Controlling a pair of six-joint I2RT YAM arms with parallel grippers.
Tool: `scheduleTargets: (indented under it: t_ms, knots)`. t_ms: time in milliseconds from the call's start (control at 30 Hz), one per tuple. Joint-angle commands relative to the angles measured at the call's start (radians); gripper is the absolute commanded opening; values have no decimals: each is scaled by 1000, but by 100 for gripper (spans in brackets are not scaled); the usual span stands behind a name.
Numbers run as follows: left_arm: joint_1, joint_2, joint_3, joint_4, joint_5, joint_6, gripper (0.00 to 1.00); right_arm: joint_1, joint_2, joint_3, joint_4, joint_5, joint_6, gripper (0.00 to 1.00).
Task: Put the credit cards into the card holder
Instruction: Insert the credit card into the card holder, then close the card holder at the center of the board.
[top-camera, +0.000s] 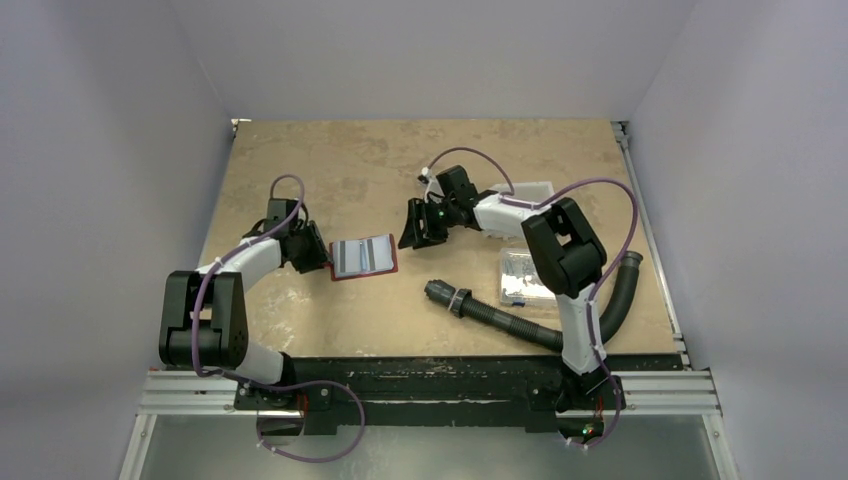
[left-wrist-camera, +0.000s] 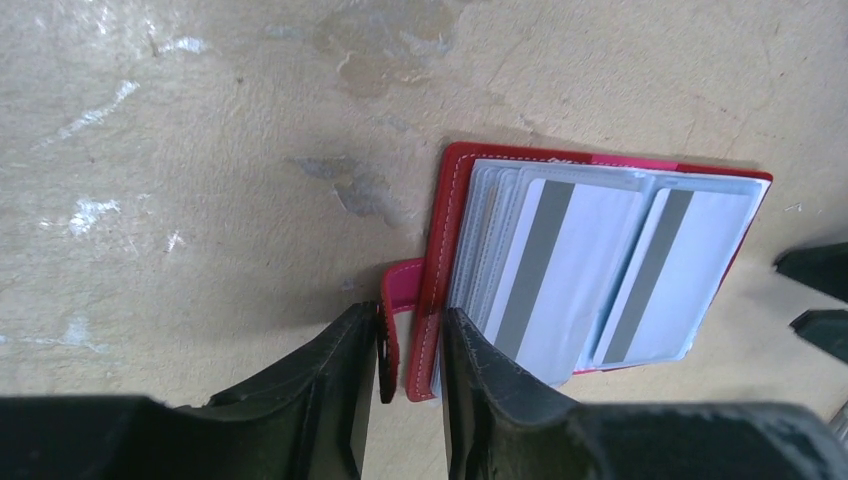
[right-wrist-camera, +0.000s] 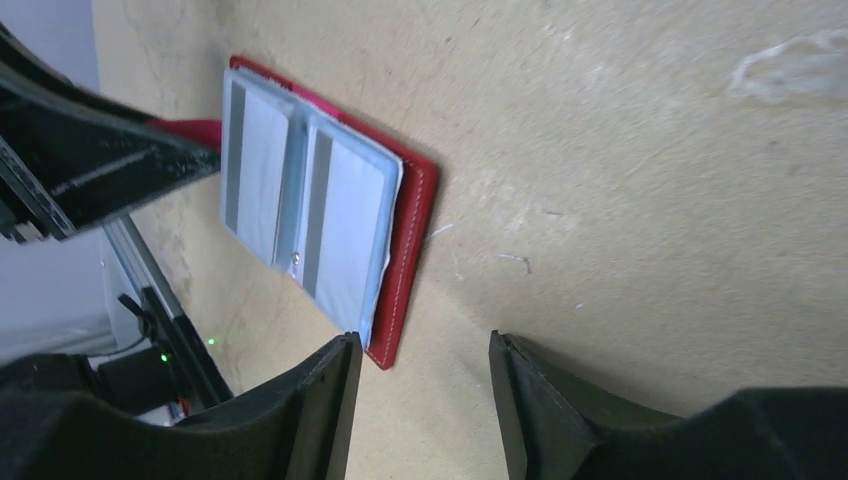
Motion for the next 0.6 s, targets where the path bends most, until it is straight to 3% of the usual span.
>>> scheduleTargets:
  t_ms: [0,167,333,433,567]
  knots:
    - [5,-19,-18,43,44,7,31,3,31,23,55,47,64,59]
    - [6,-13,-30,52,58,-1,29,16,103,102,114,113,91,60]
    - [5,-17,-29,47,50,-5,29,55,175,234,13,177,55,59]
    - [5,-19,-32,49,53,-10,29,80,157,209,3,217,92,59]
    - [5,-28,-48,58,56,-24,29,102,120,144,39,154,173,57]
